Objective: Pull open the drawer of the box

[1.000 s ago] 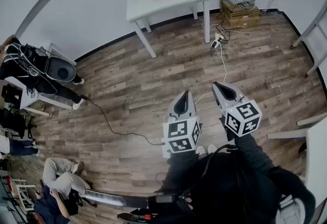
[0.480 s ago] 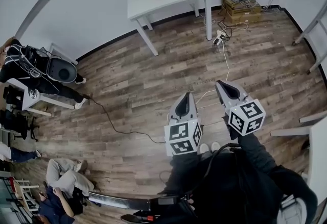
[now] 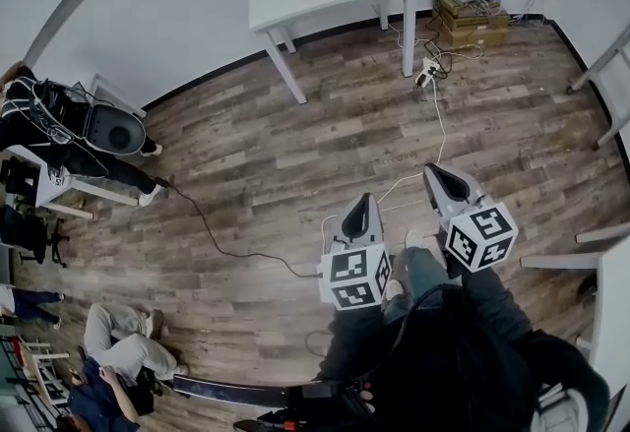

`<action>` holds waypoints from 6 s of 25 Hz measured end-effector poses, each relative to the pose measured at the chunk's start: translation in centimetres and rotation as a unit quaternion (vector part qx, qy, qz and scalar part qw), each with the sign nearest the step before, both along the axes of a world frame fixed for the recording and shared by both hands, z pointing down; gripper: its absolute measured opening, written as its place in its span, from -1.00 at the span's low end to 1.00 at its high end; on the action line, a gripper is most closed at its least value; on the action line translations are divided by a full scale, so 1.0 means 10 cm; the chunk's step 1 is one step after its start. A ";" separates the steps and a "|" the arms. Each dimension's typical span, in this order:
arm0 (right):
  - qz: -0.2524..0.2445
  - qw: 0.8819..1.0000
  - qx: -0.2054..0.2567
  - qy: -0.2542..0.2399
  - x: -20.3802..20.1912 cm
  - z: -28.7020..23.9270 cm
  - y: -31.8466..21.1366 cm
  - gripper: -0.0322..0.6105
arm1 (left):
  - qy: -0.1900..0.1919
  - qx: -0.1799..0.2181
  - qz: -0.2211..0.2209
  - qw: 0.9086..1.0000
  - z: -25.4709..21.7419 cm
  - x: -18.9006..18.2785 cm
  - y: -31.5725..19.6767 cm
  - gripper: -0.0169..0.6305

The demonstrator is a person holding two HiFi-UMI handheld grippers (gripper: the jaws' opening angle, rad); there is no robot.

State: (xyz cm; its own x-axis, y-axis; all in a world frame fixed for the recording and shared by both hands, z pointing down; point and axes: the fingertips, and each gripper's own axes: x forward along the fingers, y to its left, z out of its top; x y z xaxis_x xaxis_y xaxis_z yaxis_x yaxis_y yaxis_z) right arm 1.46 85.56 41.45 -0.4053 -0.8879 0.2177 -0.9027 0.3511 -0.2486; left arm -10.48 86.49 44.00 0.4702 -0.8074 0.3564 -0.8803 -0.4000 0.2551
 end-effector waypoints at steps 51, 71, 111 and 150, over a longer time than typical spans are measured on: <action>-0.031 0.999 0.007 0.007 0.38 -0.09 -7.25 -0.93 | 0.009 0.035 -0.036 0.999 -0.32 0.29 -7.36 -0.95; -0.062 0.998 -0.014 0.017 0.74 0.12 -9.65 -0.93 | 0.006 0.002 -0.052 0.999 -0.03 0.77 -9.72 -0.95; -0.110 0.990 -0.081 0.035 0.75 0.55 -11.77 -0.93 | 0.122 -0.196 -0.115 0.966 1.11 0.55 -11.66 -0.95; -0.194 0.955 -0.188 0.119 0.16 1.59 -12.01 -0.93 | 0.353 -0.355 -0.166 0.850 2.07 0.51 -11.80 -0.85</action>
